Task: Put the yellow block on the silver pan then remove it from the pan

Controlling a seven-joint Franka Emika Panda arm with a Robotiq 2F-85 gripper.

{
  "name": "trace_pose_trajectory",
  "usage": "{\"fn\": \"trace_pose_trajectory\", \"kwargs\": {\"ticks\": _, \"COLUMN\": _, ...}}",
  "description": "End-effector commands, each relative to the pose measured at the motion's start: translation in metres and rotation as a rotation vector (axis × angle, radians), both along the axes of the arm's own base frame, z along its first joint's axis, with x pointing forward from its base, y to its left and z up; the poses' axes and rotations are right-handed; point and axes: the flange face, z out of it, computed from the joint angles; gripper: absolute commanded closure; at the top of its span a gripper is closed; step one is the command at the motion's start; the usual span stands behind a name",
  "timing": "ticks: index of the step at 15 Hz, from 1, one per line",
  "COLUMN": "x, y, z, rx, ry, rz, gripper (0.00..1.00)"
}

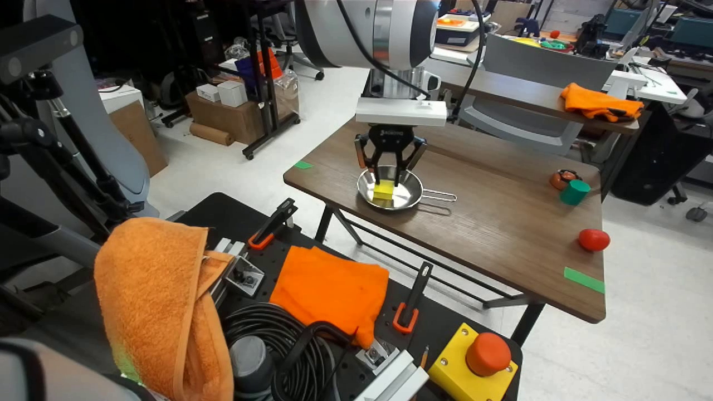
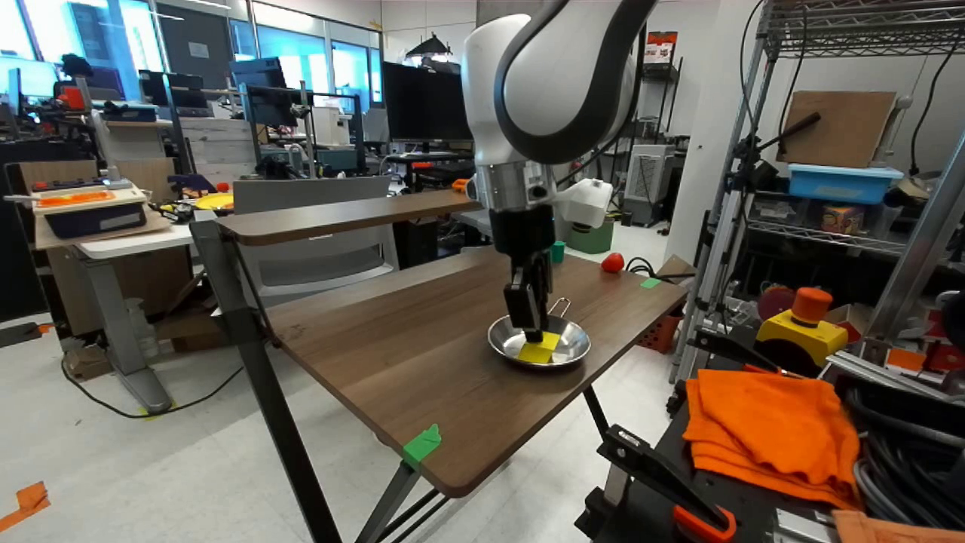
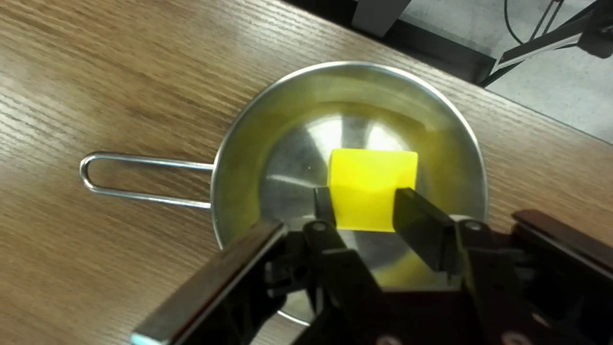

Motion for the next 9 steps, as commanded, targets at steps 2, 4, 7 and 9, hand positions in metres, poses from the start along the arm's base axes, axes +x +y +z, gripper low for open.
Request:
{"fn": "trace_pose_trajectory", "kwargs": {"ticks": 2, "x": -0.0009, "y": -0.0006, "z": -0.0044, "rx": 0.006, "ry": 0.005, "rz": 0.015, "gripper": 1.00}}
{"fn": "trace_pose_trajectory", "kwargs": {"ticks": 4, "x": -0.0008, "y": -0.0009, "z": -0.0044, "rx": 0.006, "ry": 0.005, "rz": 0.013, "gripper": 1.00}}
{"fn": "trace_pose_trajectory", "kwargs": {"ticks": 7, "x": -0.0003, "y": -0.0023, "z": -0.0039, "rx": 0.005, "ry": 0.007, "rz": 0.010, "gripper": 0.68}}
{"fn": "trace_pose_trajectory", "kwargs": {"ticks": 9, "x": -0.0002, "y": -0.0030, "z": -0.0028, "rx": 0.002, "ry": 0.005, "rz": 0.013, "gripper": 0.54}}
